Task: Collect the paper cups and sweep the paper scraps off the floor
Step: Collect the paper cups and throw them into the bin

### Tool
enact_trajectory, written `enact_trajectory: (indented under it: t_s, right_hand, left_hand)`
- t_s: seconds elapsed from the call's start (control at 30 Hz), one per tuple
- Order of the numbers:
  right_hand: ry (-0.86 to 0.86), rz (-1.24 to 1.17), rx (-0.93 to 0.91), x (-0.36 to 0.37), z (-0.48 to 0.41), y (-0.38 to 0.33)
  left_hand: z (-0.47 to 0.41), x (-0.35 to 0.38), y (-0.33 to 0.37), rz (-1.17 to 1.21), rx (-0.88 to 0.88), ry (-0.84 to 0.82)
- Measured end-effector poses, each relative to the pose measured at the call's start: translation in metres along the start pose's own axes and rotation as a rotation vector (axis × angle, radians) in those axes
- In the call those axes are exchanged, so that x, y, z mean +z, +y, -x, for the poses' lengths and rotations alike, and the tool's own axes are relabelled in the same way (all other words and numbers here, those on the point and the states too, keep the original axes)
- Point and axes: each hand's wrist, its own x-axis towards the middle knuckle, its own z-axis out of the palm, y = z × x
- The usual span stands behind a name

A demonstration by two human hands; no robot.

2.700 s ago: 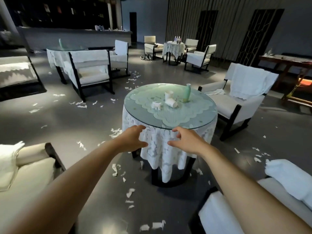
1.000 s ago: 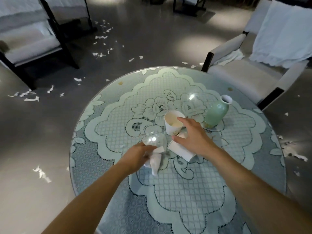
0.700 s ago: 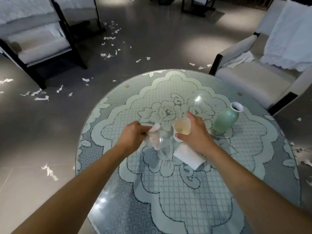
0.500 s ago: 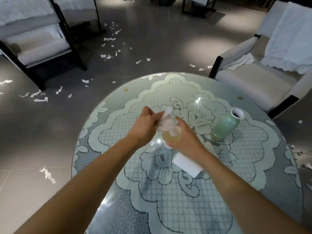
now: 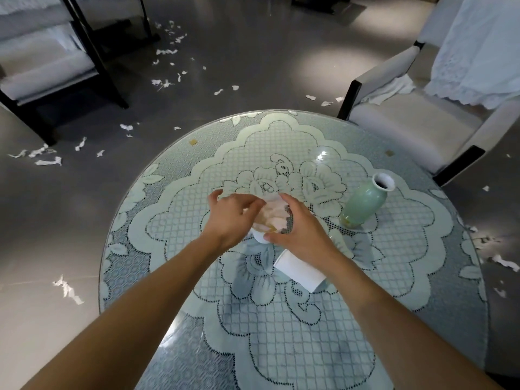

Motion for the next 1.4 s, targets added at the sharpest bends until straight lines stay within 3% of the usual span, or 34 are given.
enact_trajectory:
  t_s: [0.1,0.17,0.27,0.4,0.6,0.73,0.83,0.93,1.07,1.17,1.27,1.4]
  right_hand:
    - [-0.007,0.097,-0.035,0.000,0.001,0.002]
    - [-0.046,0.153,-0.036,0.002,0.003,0.003]
    - [-0.087,0.161,-0.014,0.005,0.008,0.001]
    - [-0.013,0.101,-0.039,0.005,0.015,-0.004]
    - [0.170,0.030,-0.002,0.007,0.034,0.010]
    - [0.121,0.094,0.063,0.009,0.049,0.026]
    - [0.026,0.166,0.125,0.009,0.058,0.033]
    - [-0.015,0.218,0.159,0.008,0.062,0.038]
    - [0.010,0.276,0.147,0.003,0.064,0.039]
    - [0.145,0.254,0.105,-0.005,0.067,0.038]
    - [0.268,0.154,0.041,-0.009,0.069,0.039]
    - [0.379,0.119,-0.070,0.000,0.073,0.041]
  left_hand:
    - [0.011,-0.010,-0.007,0.393,-0.131,0.272]
    - [0.025,-0.016,-0.023,0.393,-0.206,0.323]
    - [0.057,-0.018,-0.060,0.182,-0.265,0.203]
    - [0.102,-0.009,-0.099,-0.005,-0.329,0.013]
    - [0.113,0.004,-0.105,-0.172,-0.175,0.050]
    - [0.103,0.009,-0.097,-0.272,-0.158,0.038]
    - [0.084,0.004,-0.069,-0.109,-0.179,0.201]
    - [0.053,0.000,-0.028,0.008,-0.068,0.312]
    - [0.024,0.007,0.005,-0.027,0.079,0.260]
    - [0.014,0.015,0.006,-0.183,0.126,0.225]
    - [0.013,0.019,0.001,-0.304,0.150,0.154]
    - [0.016,0.022,-0.008,-0.262,0.139,0.073]
